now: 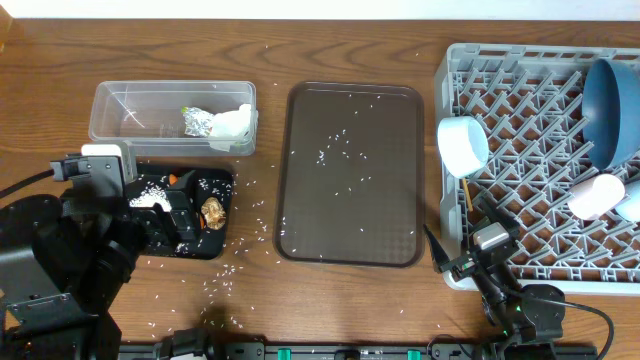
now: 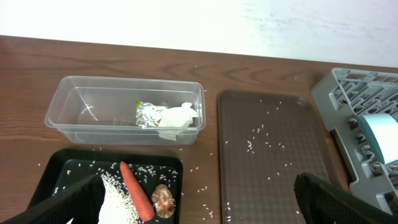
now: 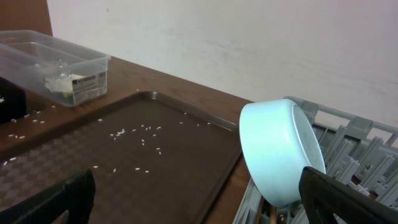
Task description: Sort waste into correct bins and load items into the dishwasher rack
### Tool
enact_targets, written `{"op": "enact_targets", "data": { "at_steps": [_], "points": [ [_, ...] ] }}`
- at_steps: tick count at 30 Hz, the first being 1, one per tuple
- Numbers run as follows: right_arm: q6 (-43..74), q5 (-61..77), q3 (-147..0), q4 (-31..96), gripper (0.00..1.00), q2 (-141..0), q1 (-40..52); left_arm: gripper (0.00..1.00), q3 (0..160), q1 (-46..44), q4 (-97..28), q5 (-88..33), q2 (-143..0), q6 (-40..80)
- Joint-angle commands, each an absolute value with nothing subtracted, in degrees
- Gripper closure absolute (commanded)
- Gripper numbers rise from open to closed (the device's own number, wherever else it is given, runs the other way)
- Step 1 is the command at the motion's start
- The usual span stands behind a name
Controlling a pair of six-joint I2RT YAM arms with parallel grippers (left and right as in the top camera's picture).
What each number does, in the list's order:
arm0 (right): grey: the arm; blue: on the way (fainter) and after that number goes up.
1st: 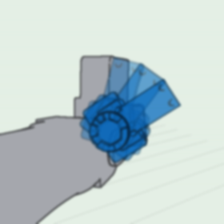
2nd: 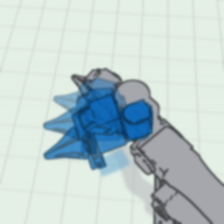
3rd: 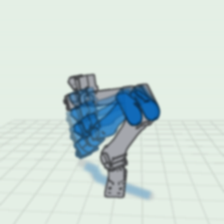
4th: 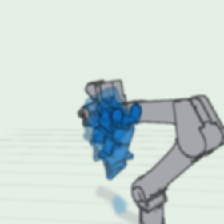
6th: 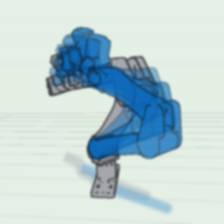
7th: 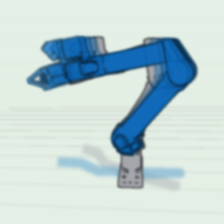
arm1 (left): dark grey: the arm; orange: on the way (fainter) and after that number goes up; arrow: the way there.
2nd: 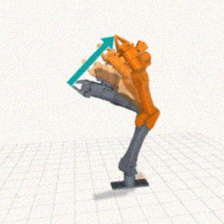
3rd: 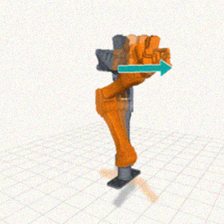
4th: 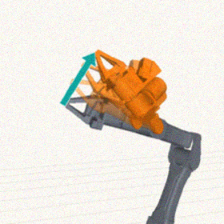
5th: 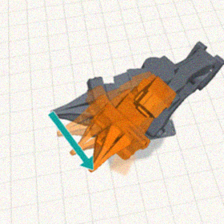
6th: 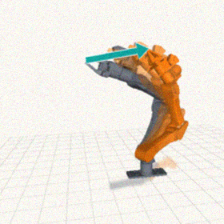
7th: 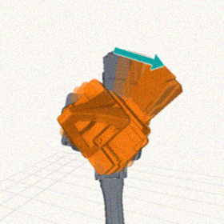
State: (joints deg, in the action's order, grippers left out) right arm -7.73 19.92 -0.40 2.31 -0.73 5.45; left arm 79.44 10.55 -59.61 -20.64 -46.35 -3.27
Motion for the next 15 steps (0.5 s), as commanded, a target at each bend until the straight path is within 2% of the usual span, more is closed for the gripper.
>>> {"op": "enact_targets", "data": {
  "at_steps": [1, 7, 15],
  "points": [
    [-6.9, 19.5, -0.3, 2.5, 0.01, -0.3, 4.4, 0.02, 79.8, 10.4, -59.6, -21.0, -46.3, -4.1],
    [-6.9, 19.5, -0.3, 2.5, 0.01, -0.3, 4.4, 0.02, 78.5, 9.6, -57.9, -19.9, -45.1, -4.3],
    [-6.9, 19.5, -0.3, 2.5, 0.01, -0.3, 4.4, 0.02, 61.1, 4.9, -36.8, -18.3, -34.5, -6.2]
  ]
}}
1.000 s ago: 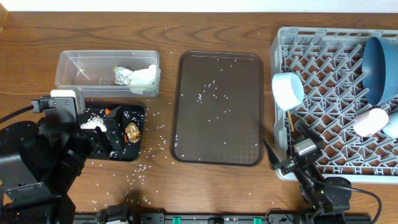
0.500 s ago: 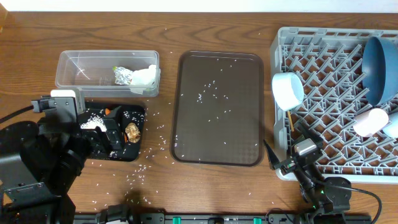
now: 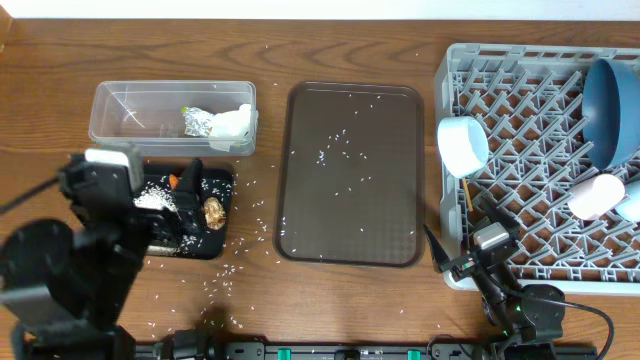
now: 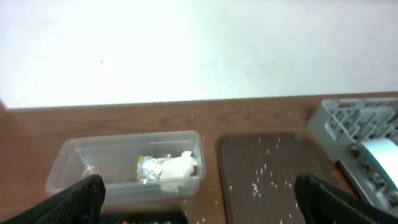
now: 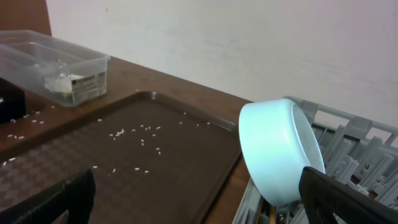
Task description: Sort waste into correct bins and load items into the dishwasher rack
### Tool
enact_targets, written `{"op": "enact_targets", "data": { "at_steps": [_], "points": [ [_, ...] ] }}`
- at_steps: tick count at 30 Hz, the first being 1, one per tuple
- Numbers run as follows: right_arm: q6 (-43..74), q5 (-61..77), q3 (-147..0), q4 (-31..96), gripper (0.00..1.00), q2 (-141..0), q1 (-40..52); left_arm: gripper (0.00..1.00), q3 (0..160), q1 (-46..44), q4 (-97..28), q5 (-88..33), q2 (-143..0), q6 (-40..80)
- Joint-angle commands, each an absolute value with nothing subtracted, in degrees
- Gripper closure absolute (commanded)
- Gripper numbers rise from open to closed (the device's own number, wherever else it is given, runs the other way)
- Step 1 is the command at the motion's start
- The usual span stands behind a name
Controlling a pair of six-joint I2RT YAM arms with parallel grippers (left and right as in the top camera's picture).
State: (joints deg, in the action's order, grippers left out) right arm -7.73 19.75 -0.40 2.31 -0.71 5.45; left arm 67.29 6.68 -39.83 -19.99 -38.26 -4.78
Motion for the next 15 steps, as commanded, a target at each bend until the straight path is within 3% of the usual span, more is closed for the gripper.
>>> {"op": "enact_targets", "data": {
  "at_steps": [1, 15],
  "points": [
    [-6.9, 19.5, -0.3, 2.5, 0.01, -0.3, 4.4, 0.02, 58.2, 4.2, -35.2, -18.2, -32.6, -6.1],
    [-6.9, 19.5, -0.3, 2.5, 0.01, -0.3, 4.4, 0.02, 27.6, -0.6, -20.1, -15.5, -4.9, -5.1]
  ]
}}
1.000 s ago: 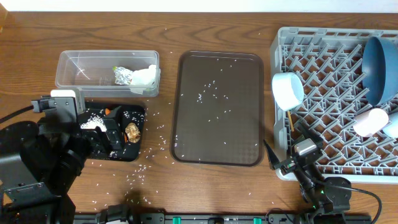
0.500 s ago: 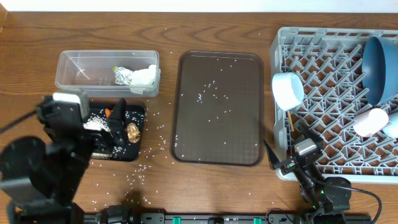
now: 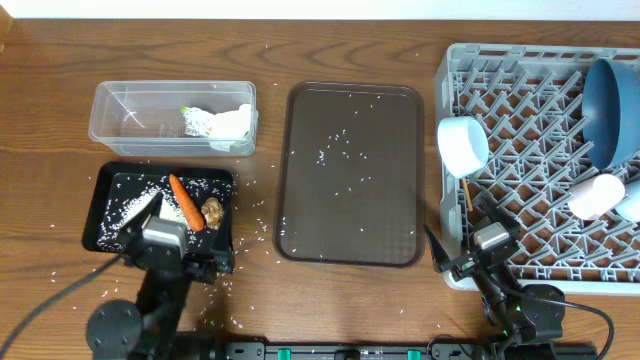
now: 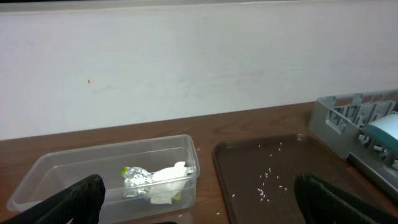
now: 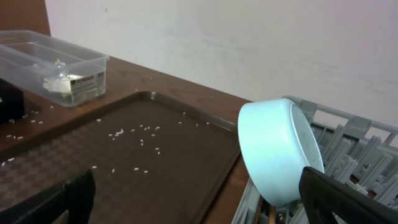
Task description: Sort waste into correct bins and load items into the dishwasher rack
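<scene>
The clear bin (image 3: 120,108) holds crumpled foil (image 3: 196,122) and white paper (image 3: 232,124). Below it the black tray (image 3: 112,190) carries rice, a carrot (image 3: 184,201) and a brown lump (image 3: 212,211). My left gripper (image 3: 186,236) sits at that tray's front edge, open and empty. In its wrist view the bin (image 4: 56,168) lies ahead. The grey rack (image 3: 520,110) holds a light blue bowl (image 3: 462,143), a dark blue bowl (image 3: 612,95) and a white cup (image 3: 597,195). My right gripper (image 3: 462,232) is open and empty by the rack's front left corner, with the light blue bowl (image 5: 277,152) close ahead.
A brown serving tray (image 3: 350,172) with scattered rice grains lies between the bin and the rack. Loose rice is strewn on the wooden table around the black tray. A thin brown stick (image 3: 466,196) stands in the rack under the light blue bowl. A white wall rises behind the table.
My left arm has drawn back to the table's front edge, and the whole black tray with the carrot now shows. Its camera sees the bin from lower down. The right arm has not moved.
My left arm first covered the left part of the black tray, with its camera looking down on carrot, rice and bin. Then its camera faced more of the wall. Now it sits low at the front edge, open throughout. The right gripper stayed open beside the rack.
</scene>
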### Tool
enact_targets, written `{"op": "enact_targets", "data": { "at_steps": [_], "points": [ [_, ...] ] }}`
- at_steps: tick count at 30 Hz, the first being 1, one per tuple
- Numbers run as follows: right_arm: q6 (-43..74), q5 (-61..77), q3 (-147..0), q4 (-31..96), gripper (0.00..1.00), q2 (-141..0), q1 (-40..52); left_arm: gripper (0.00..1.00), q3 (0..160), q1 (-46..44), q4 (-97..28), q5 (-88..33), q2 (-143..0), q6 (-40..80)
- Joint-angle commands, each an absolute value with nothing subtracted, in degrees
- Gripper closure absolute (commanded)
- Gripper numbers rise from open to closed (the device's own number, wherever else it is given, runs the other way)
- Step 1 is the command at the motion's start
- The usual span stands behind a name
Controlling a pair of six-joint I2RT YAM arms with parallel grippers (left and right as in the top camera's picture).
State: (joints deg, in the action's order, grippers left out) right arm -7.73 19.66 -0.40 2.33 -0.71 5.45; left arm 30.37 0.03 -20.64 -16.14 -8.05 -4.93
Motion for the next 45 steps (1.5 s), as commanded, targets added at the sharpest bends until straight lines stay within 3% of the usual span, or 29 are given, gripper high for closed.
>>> {"op": "enact_targets", "data": {
  "at_steps": [1, 9, 25, 45],
  "points": [
    [-6.9, 19.5, -0.3, 2.5, 0.01, -0.3, 4.4, 0.02, 26.2, -0.9, -20.1, -15.5, -3.6, -5.1],
    [-6.9, 19.5, -0.3, 2.5, 0.01, -0.3, 4.4, 0.02, 18.6, -2.0, -18.3, -13.5, -0.1, -5.1],
    [-6.9, 19.5, -0.3, 2.5, 0.01, -0.3, 4.4, 0.02, 0.5, -2.2, -1.2, -12.2, -0.1, -5.5],
    [-6.9, 19.5, -0.3, 2.5, 0.01, -0.3, 4.4, 0.02, 0.2, -2.2, -2.7, -12.2, -0.2, -5.5]
  ]
}}
